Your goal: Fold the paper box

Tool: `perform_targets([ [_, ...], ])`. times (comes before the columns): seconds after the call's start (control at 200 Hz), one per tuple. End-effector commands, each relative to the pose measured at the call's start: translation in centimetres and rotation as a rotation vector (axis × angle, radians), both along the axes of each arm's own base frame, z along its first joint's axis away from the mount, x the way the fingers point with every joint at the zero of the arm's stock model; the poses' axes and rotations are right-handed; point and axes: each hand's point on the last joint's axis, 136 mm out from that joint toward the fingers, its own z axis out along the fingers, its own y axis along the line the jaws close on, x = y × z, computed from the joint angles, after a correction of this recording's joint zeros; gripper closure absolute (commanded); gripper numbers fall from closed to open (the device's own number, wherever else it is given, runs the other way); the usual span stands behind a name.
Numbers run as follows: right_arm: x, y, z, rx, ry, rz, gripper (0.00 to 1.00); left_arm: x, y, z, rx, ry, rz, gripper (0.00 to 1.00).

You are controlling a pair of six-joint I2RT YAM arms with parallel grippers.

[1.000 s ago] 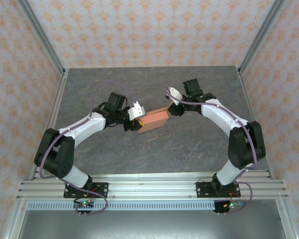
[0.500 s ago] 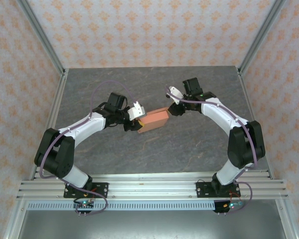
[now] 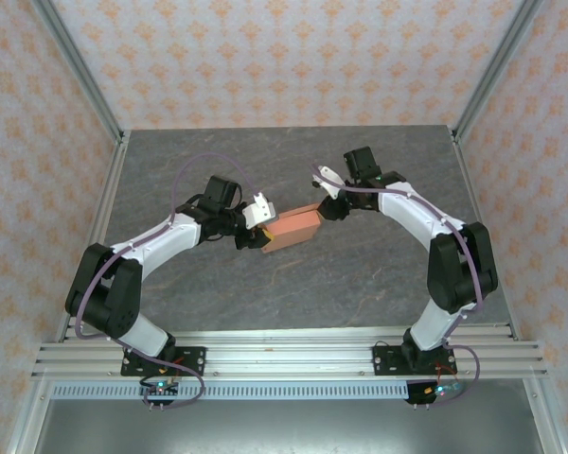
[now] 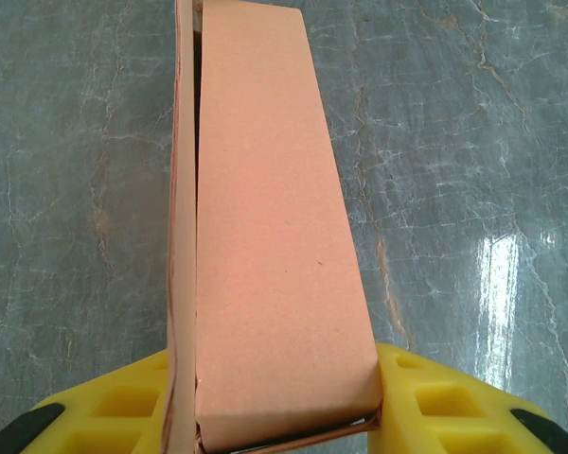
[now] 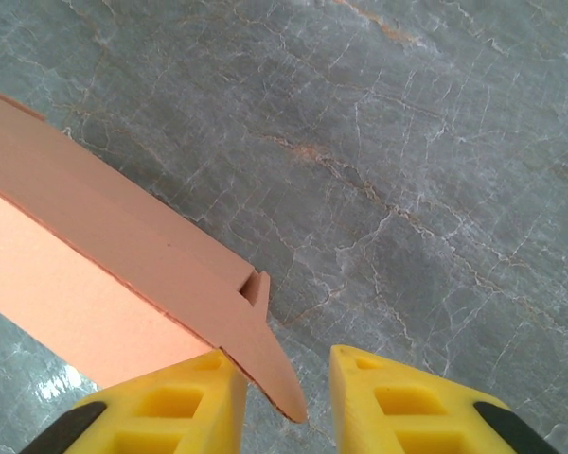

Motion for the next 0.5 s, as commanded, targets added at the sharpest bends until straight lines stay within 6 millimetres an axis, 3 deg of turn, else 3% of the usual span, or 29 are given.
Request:
perform_targets([
  [0.0,-0.1,0.6,1.5,0.026,-0.001,0.008,0.76,0.1,0.3,-0.4,0.025,0.024,0.001,0.66],
  [0.26,0.0,0.9,1.6,0.013,0.018,-0.030,0.90,0.2,0.4,-0.6,0.030,0.029,0.012,0.65],
  [0.495,0.1,1.9,2.7,-0.002,0.064,-0.146,0.94,0.6,0.7,-1.1,0.059,0.041,0.030,0.61],
])
